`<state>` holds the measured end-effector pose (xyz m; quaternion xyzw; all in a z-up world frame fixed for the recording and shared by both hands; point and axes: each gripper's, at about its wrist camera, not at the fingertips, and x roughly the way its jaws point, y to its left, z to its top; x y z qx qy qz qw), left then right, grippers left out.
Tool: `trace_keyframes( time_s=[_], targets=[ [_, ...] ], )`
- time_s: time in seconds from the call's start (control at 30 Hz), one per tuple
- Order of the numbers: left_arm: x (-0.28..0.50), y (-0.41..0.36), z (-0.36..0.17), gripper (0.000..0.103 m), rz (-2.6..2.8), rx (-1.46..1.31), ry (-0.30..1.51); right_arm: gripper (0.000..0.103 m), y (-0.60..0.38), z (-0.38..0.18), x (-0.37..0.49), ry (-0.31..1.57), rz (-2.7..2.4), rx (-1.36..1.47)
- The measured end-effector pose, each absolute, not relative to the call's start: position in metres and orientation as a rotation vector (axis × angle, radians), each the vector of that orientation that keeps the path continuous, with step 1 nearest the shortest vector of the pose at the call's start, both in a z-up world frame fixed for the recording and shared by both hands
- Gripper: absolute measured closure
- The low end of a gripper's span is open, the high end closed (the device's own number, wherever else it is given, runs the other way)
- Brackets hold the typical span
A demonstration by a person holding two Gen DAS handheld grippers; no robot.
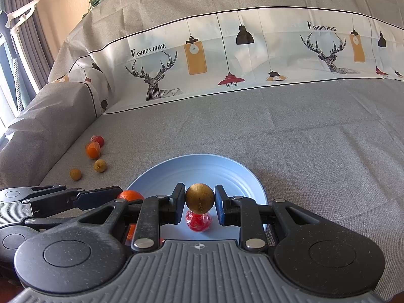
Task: Organize fruits
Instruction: 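Open both tools to drop the orange and yellow fruit onto the plate, then grasp the wrapped orange with the left tool while the right tool grasps a yellow fruit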
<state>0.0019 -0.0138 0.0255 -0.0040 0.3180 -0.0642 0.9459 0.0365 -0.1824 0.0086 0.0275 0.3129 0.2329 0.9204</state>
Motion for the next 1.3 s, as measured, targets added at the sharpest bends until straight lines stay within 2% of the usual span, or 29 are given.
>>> trace_keyframes(
  time_s=[0.43,0.5,0.53,0.57,0.63,0.8,0.87,0.9,1.07,1.23,1.3],
  targets=[
    [0.002,-0.013,0.026,0.064,-0.128,-0.014,0.65,0.076,-0.181,0.008,0.036,0.646,0.478,0.057],
    [0.003,-0.012,0.026,0.055,-0.117,-0.019,0.651,0.076,-0.18,0.006,0.036,0.65,0.474,0.058],
    [0.003,-0.01,0.027,0.054,-0.111,-0.024,0.649,0.07,-0.18,0.005,0.036,0.653,0.468,0.057],
    [0.003,-0.009,0.027,0.053,-0.105,-0.027,0.647,0.056,-0.18,0.003,0.037,0.659,0.459,0.057],
    [0.003,-0.006,0.028,0.053,-0.1,-0.04,0.645,0.049,-0.182,0.002,0.038,0.664,0.441,0.073],
    [0.001,-0.005,0.031,0.053,-0.088,-0.048,0.632,0.049,-0.183,0.003,0.039,0.67,0.438,0.078],
    [0.0,-0.003,0.033,0.057,-0.083,-0.052,0.622,0.049,-0.182,0.003,0.037,0.666,0.438,0.07],
    [-0.001,-0.002,0.035,0.063,-0.079,-0.057,0.615,0.049,-0.182,0.004,0.037,0.664,0.438,0.069],
    [-0.006,0.013,0.046,0.081,-0.044,-0.116,0.587,0.049,-0.179,0.008,0.035,0.651,0.438,0.069],
    [-0.002,0.043,0.066,0.081,0.009,-0.181,0.572,0.05,-0.173,0.015,0.033,0.633,0.453,0.075],
    [0.005,0.058,0.073,0.081,0.041,-0.187,0.57,0.058,-0.167,0.019,0.032,0.617,0.472,0.081]
  ],
)
